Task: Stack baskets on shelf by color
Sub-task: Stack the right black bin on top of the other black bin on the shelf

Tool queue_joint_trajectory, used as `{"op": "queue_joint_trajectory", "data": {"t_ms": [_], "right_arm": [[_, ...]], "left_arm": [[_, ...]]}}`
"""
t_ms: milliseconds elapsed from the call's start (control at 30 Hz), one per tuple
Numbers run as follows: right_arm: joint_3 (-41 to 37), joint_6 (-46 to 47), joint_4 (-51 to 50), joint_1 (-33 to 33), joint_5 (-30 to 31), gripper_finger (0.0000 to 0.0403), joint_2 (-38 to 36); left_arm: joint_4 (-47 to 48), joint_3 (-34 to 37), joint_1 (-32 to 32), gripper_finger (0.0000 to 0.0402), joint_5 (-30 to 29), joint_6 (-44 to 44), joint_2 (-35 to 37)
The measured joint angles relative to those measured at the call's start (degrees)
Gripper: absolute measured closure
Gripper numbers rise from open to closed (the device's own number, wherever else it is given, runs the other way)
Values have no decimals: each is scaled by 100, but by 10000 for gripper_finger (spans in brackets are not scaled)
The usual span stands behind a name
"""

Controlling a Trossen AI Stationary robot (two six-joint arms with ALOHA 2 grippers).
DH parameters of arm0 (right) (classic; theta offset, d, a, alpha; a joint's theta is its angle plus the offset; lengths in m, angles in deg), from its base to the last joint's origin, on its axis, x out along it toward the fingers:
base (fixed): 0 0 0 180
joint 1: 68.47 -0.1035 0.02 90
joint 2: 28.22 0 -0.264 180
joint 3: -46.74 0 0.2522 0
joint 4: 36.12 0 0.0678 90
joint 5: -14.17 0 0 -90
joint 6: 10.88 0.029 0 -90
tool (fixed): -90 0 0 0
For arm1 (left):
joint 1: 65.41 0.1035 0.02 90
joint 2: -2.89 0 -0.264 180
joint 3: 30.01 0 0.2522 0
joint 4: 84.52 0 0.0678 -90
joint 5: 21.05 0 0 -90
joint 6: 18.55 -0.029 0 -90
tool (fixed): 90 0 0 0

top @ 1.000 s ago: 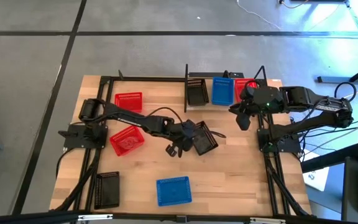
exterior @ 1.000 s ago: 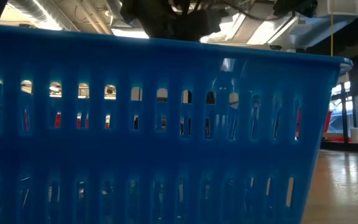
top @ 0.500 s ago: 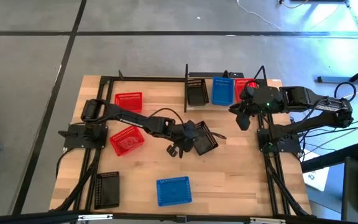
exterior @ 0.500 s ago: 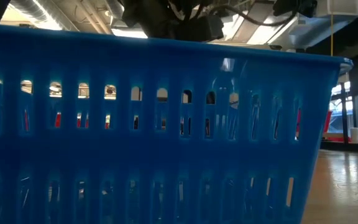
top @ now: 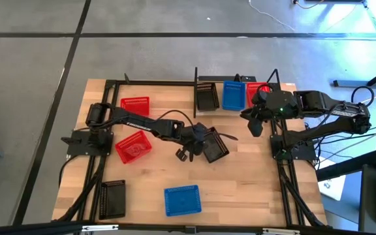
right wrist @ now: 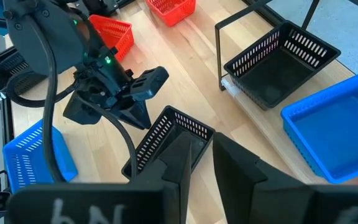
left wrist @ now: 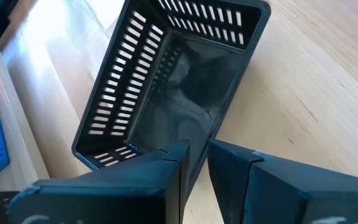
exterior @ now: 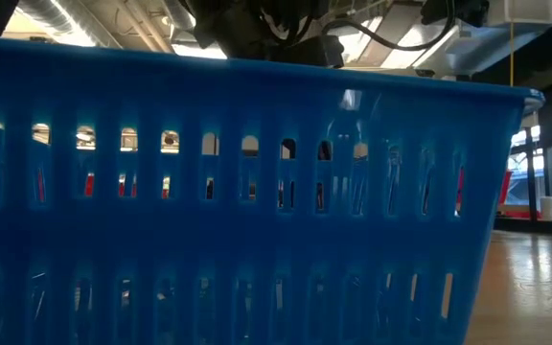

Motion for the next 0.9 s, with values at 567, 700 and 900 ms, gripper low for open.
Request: {"op": "queue_joint_trajectory", "data": {"t_ms": [567, 700, 900], "right_arm": [[-2, 2, 0, 0, -4, 336, 0], [-2, -2, 0, 0, -4, 336, 0], [-2, -9, 0, 2, -7, 336, 0]], "left_arm": [[-67, 4, 0, 351, 111, -136, -190], [-17, 6, 0, 351, 111, -142, -243], [-61, 4, 11, 351, 141, -323, -240]]}}
